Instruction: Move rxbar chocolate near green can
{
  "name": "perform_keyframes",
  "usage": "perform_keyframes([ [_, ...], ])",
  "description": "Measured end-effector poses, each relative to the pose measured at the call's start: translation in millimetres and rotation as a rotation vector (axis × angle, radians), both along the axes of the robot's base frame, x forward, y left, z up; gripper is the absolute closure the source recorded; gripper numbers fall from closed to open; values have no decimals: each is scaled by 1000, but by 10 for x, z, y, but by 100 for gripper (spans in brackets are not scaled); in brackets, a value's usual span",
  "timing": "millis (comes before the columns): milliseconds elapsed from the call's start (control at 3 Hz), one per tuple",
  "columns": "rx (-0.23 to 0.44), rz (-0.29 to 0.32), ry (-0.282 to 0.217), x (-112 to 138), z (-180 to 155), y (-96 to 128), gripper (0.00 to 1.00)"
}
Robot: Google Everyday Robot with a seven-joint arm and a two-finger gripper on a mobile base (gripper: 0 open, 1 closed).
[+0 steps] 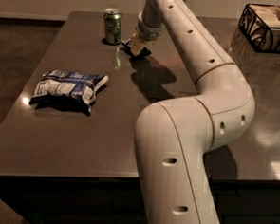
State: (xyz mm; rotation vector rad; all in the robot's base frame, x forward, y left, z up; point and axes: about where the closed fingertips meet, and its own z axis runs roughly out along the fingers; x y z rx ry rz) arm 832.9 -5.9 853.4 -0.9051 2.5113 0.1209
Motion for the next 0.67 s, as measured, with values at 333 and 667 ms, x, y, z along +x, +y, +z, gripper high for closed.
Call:
perform_keyframes([
  [333, -1, 2, 4, 9, -42, 17, 12],
  [667, -2, 3, 7, 16, -78, 32, 0],
])
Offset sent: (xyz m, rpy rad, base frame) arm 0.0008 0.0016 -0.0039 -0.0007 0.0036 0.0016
